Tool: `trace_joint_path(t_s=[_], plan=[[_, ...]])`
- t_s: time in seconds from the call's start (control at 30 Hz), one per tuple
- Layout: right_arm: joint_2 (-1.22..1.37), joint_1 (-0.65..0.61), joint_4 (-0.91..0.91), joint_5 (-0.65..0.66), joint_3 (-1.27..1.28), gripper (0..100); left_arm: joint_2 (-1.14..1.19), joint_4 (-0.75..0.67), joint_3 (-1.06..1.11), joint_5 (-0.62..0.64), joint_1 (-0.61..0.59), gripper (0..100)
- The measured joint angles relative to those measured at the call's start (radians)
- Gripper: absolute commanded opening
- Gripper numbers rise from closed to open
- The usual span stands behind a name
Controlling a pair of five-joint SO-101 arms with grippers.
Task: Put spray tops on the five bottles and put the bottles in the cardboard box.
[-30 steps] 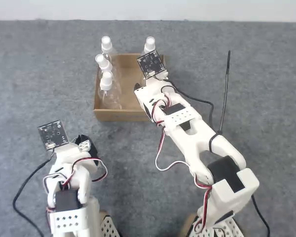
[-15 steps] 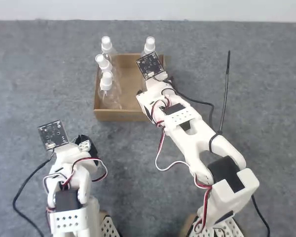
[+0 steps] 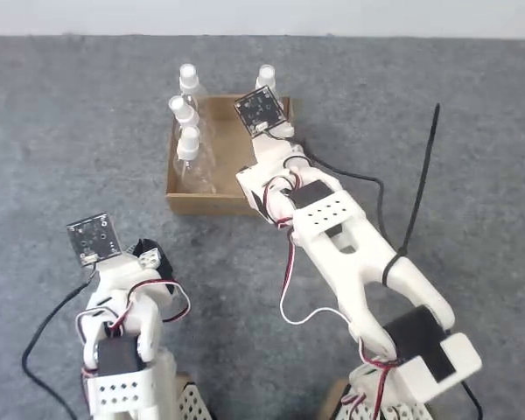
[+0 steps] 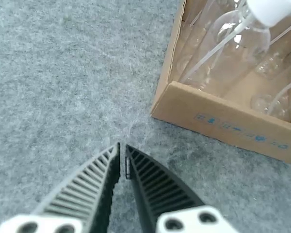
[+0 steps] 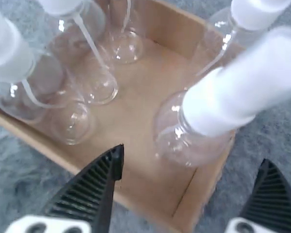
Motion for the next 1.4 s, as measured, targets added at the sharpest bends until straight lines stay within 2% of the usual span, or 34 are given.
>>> trace_joint_path(t_s=[0.4,0.57,0.67,0.77,1.4], plan=[[-0.109,-0.003,0.198,-0.002,0.002,34.3,0.000,0.000,0.000,0.000,0.000,1],[-0.184,-0.003,0.327,-0.002,0.003,18.5,0.000,0.000,0.000,0.000,0.000,1],[-0.250,-0.003,0.344,-0.002,0.055,9.1,0.000,0.000,0.000,0.000,0.000,1],[-0.319,-0.003,0.347,-0.002,0.110,3.7,0.000,0.000,0.000,0.000,0.000,1],[-0.836,-0.003,0.353,-0.002,0.482,2.4,0.000,0.046,0.000,-0.003,0.000,1]])
